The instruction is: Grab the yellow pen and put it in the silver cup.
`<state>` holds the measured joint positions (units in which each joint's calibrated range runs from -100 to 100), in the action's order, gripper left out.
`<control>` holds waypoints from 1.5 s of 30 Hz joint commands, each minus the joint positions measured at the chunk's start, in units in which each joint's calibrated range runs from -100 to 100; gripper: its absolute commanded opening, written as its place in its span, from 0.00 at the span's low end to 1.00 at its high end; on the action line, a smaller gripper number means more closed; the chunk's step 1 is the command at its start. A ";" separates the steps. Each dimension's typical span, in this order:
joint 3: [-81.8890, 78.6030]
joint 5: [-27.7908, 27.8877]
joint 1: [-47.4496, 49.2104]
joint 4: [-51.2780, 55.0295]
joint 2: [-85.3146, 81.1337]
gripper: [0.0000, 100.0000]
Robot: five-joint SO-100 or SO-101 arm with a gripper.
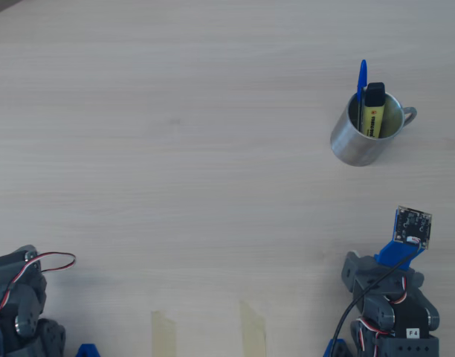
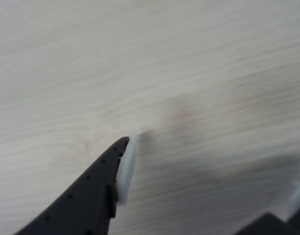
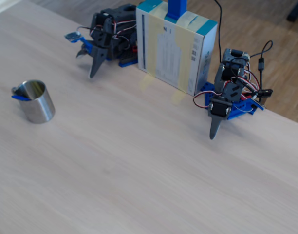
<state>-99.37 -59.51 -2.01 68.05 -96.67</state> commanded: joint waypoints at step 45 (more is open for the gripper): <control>-0.36 5.78 4.01 7.24 -0.76 0.09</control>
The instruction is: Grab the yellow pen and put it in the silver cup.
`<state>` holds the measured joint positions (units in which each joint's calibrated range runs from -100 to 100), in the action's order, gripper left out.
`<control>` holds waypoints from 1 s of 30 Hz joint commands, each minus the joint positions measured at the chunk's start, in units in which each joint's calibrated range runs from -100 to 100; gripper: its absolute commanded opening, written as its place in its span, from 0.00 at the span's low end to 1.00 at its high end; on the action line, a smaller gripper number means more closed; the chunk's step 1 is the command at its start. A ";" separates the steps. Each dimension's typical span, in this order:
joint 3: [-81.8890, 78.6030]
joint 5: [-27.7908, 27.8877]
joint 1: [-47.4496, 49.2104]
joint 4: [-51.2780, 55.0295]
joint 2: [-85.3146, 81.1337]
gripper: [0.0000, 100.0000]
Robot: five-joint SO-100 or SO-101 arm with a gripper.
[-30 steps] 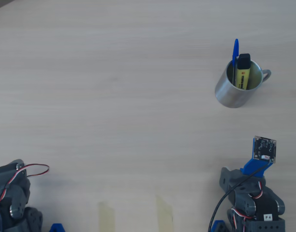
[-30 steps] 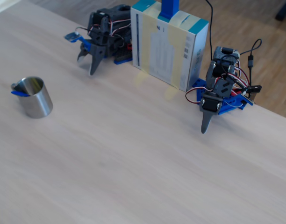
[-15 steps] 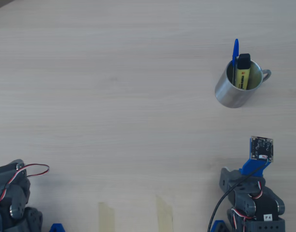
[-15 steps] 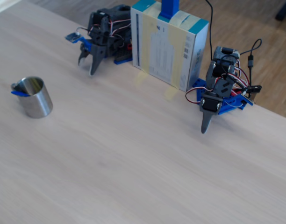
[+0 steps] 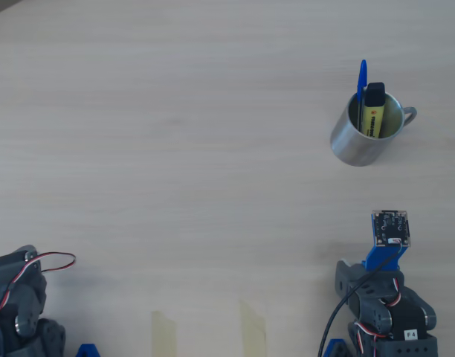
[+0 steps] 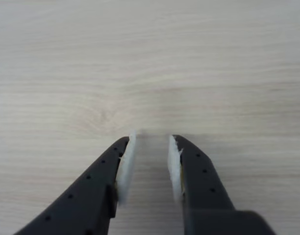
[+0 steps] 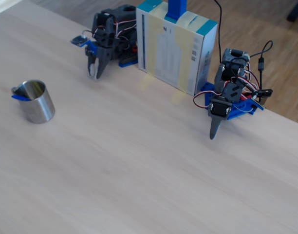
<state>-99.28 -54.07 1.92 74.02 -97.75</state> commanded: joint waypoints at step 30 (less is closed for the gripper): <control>-0.45 0.08 -0.53 1.27 0.66 0.02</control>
